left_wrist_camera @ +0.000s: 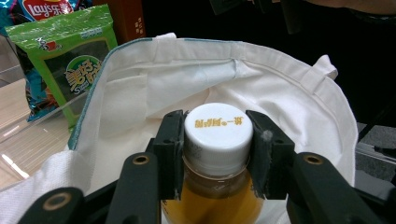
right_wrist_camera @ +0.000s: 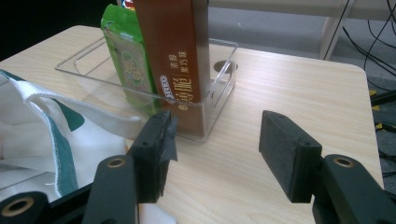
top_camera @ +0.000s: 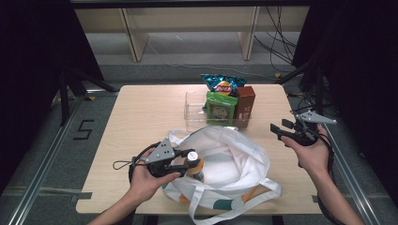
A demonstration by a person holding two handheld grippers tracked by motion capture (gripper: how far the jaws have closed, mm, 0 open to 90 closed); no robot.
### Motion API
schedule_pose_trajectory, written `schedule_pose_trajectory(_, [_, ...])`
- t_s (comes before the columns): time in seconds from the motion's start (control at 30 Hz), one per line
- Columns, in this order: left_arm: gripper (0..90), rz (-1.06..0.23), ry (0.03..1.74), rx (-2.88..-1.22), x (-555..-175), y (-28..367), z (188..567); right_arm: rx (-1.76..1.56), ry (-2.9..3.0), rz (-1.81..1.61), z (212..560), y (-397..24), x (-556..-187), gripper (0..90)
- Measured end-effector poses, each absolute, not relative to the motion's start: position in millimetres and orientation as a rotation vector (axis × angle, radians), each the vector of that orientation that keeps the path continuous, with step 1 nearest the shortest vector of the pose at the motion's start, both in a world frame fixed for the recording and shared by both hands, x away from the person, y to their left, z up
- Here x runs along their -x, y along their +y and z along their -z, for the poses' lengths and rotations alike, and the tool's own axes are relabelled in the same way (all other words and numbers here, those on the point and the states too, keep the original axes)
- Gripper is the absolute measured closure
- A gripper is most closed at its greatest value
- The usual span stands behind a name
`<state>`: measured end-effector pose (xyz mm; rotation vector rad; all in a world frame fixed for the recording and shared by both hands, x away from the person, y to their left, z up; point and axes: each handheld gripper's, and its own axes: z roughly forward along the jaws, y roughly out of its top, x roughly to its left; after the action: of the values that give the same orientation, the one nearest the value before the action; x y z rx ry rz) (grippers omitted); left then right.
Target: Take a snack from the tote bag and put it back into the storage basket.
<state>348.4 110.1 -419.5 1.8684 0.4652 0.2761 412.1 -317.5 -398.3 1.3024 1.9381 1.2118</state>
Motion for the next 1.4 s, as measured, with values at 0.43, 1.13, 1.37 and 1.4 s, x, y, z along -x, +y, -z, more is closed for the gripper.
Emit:
schedule_pose_trajectory(0.43, [58.7, -0.232, 0.455, -1.860, -356, 117, 405, -1.316, 1.934, -1.218, 399, -318, -412, 45.3])
schedule_pose_trajectory(1.13, [58.8, -0.199, 0.405, -1.814, -370, 119, 373, -1.356, 1.906, -1.240, 399, -322, -408, 45.0])
schedule_pose_trajectory(1.37, [58.8, -0.188, 0.400, -1.800, -373, 118, 367, -1.334, 1.906, -1.232, 400, -322, -409, 44.9])
schedule_pose_trajectory(1.4, [58.8, -0.187, 0.394, -1.799, -374, 118, 366, -1.339, 1.905, -1.235, 400, -322, -409, 44.9])
